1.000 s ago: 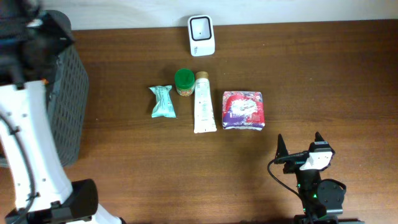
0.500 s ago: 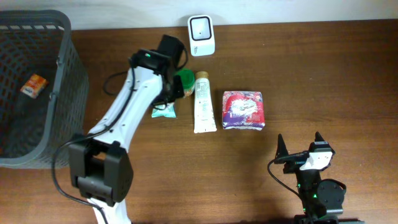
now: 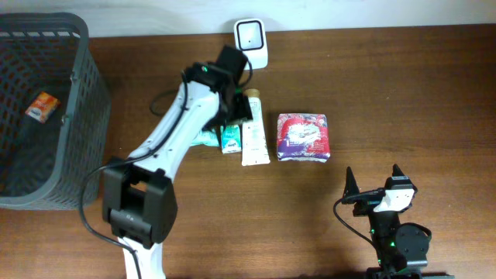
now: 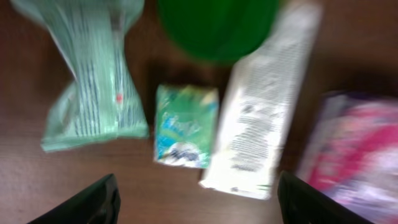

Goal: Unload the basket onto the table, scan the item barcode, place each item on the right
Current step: 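Place the small teal box in front of the jar, then grasp the orange packet in basket with left gripper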

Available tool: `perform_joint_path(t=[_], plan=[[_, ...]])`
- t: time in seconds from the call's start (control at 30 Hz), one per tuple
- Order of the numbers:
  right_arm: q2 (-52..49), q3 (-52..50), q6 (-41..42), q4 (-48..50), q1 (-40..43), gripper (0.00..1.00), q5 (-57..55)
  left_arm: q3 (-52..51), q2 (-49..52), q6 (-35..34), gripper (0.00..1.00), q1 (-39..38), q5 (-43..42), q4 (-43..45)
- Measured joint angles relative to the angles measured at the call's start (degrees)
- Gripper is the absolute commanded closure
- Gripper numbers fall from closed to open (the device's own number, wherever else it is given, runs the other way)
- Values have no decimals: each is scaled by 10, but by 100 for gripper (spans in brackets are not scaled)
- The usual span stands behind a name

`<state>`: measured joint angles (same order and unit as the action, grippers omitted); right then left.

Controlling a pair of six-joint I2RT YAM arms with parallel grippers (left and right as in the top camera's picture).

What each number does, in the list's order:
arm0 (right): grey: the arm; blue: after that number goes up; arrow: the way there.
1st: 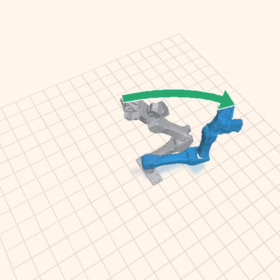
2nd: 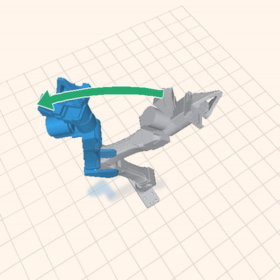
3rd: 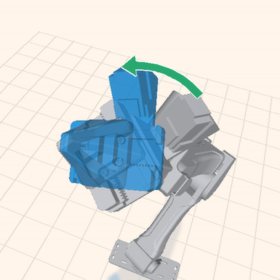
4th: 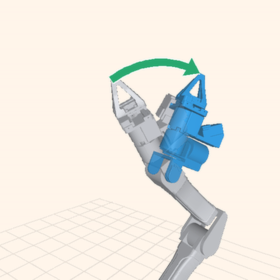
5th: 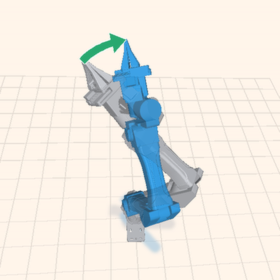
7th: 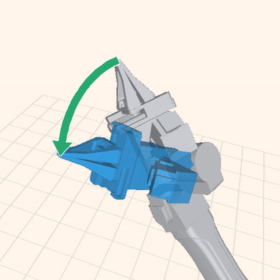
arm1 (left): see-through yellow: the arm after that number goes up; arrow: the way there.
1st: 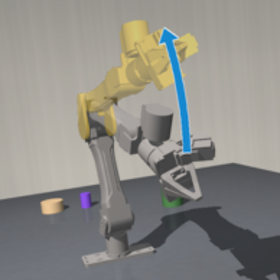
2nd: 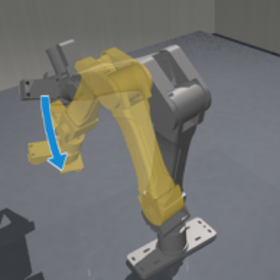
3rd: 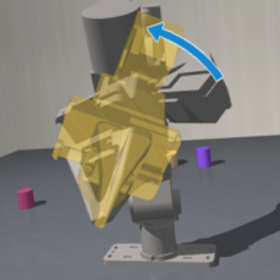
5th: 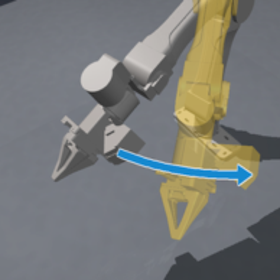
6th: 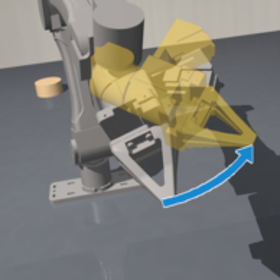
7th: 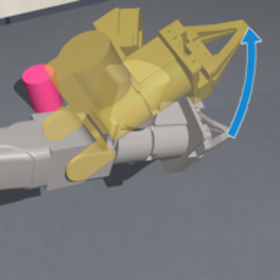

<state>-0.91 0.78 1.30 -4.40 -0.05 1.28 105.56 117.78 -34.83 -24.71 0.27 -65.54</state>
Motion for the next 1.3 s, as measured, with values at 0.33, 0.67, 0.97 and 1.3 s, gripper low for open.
perform_joint_path(t=[0.33,0.67,0.97,1.3], plan=[[0,0,0,0,0,1,0,250,-152,78,21,174,138,-90],[0,0,0,0,0,1,0,255,-77,229,18,363,364,32],[0,0,0,0,0,1,0,254,63,448,16,508,228,54],[0,0,0,0,0,1,0,253,180,633,16,505,209,122]])
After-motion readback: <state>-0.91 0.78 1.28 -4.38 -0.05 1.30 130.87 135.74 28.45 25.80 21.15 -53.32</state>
